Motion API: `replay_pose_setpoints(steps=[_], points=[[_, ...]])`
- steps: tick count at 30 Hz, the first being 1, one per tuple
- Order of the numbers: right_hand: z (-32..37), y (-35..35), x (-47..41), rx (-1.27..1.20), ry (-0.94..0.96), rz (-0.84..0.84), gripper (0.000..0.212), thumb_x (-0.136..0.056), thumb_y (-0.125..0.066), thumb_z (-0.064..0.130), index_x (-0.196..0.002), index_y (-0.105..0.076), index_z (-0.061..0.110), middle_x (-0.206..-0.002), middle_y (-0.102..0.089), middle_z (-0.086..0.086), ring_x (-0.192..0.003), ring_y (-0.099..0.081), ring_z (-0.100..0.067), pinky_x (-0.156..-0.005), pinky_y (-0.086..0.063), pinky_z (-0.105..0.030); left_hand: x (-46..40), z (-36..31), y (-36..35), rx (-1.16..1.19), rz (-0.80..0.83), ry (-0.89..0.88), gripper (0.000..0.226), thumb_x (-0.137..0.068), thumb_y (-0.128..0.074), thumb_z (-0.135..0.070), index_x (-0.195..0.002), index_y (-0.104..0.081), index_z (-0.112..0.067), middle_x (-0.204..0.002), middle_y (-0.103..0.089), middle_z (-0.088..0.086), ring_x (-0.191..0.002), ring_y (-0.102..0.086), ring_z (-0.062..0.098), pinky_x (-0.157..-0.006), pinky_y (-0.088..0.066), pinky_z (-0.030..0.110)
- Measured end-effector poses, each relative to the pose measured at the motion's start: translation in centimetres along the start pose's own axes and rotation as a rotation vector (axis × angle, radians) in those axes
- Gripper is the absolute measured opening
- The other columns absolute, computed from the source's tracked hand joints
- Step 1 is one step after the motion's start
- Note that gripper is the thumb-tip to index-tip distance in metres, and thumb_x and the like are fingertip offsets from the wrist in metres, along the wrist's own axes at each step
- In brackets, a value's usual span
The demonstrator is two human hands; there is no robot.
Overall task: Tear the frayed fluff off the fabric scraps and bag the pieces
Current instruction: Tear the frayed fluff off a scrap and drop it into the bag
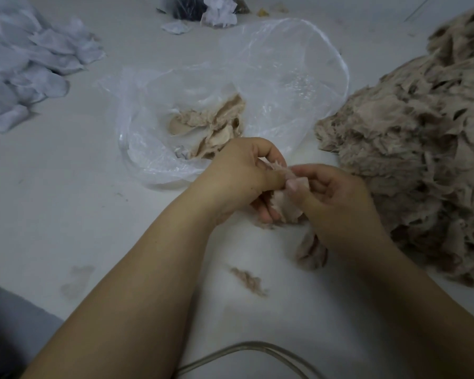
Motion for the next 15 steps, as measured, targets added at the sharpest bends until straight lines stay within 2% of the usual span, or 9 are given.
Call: replay_pose_setpoints(steps=[1, 3, 5, 7, 9, 11, 13, 15], points=[[-0.3, 0.2, 0.0, -0.002, -0.022, -0.022, 0.009, -0.088, -0.07, 0.016, -0.097, -0.072, 0.018, -0.083, -0.076, 0.003, -0.078, -0.073, -0.008, -0.066, -0.059, -0.024, 0.0, 0.0, 0.0, -0.006, -0.003, 0.004, 0.012, -0.087, -0.072, -0.003, -0.081, -0.062, -0.005, -0.067, -0.066, 0.028, -0.045, -0.062, 0.036, -0.046, -0.055, 0.041], [-0.7, 0.8, -0.2, -0.049, -0.051, -0.074, 0.002, -0.086, -0.073, 0.015, -0.086, -0.073, 0.017, -0.074, -0.075, 0.001, -0.066, -0.072, -0.01, -0.055, -0.056, -0.023, -0.1, 0.0, 0.0, -0.025, -0.005, -0.008, 0.016, -0.089, -0.069, -0.003, -0.076, -0.06, -0.007, -0.061, -0.064, 0.024, -0.04, -0.057, 0.03, -0.039, -0.048, 0.03], [-1.1, 1.7, -0.3, -0.062, -0.069, -0.13, 0.01, -0.085, -0.075, 0.013, -0.079, -0.072, 0.02, -0.07, -0.074, 0.001, -0.058, -0.069, -0.009, -0.049, -0.051, -0.019, -0.2, -0.1, 0.1, -0.045, -0.011, -0.022, 0.02, -0.09, -0.066, 0.0, -0.073, -0.059, -0.007, -0.054, -0.062, 0.015, -0.034, -0.052, 0.023, -0.036, -0.041, 0.023], [-1.6, 2.4, -0.5, -0.052, -0.092, -0.19, 0.013, -0.085, -0.074, 0.012, -0.078, -0.07, 0.022, -0.071, -0.074, 0.001, -0.063, -0.071, -0.012, -0.051, -0.055, -0.024, -0.2, -0.1, 0.2, -0.055, -0.014, -0.025, 0.02, -0.09, -0.065, 0.003, -0.072, -0.058, -0.004, -0.051, -0.06, 0.013, -0.032, -0.05, 0.022, -0.035, -0.038, 0.022], [-2.4, 3.2, -0.7, 0.004, -0.119, -0.26, 0.012, -0.086, -0.073, 0.015, -0.079, -0.068, 0.024, -0.074, -0.074, -0.002, -0.07, -0.073, -0.018, -0.062, -0.061, -0.038, -0.1, -0.3, 0.3, -0.073, 0.009, -0.03, 0.019, -0.088, -0.064, 0.007, -0.072, -0.059, -0.002, -0.051, -0.059, 0.016, -0.031, -0.048, 0.022, -0.036, -0.038, 0.023], [-2.7, 3.9, -0.8, 0.043, -0.128, -0.316, 0.012, -0.088, -0.071, 0.018, -0.079, -0.067, 0.026, -0.074, -0.073, -0.002, -0.067, -0.071, -0.02, -0.069, -0.061, -0.046, 0.2, -0.4, 0.2, -0.113, 0.094, -0.036, 0.018, -0.084, -0.062, 0.01, -0.072, -0.063, -0.003, -0.053, -0.059, 0.018, -0.032, -0.047, 0.022, -0.037, -0.038, 0.023], [-2.4, 4.1, -0.8, 0.008, -0.11, -0.318, 0.018, -0.088, -0.07, 0.019, -0.074, -0.07, 0.03, -0.07, -0.073, 0.004, -0.059, -0.068, -0.011, -0.061, -0.06, -0.039, 0.7, -0.2, -0.6, -0.213, 0.247, -0.016, 0.015, -0.082, -0.065, 0.008, -0.076, -0.067, -0.006, -0.057, -0.063, 0.013, -0.035, -0.051, 0.019, -0.039, -0.042, 0.024], [-1.8, 3.5, -0.7, -0.006, -0.068, -0.26, 0.019, -0.087, -0.07, 0.021, -0.074, -0.072, 0.035, -0.073, -0.074, 0.008, -0.065, -0.07, -0.008, -0.06, -0.059, -0.03, 1.2, 0.1, -1.4, -0.35, 0.376, 0.019, 0.011, -0.081, -0.073, 0.0, -0.084, -0.068, -0.01, -0.054, -0.064, -0.005, -0.039, -0.056, 0.012, -0.042, -0.044, 0.021]])
Point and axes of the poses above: each hand's wrist, its own x-axis away from the middle knuckle, its own y-axis out of the back of the hand, z = x × y, the point moved 7 cm from there along -x, towards the middle knuckle
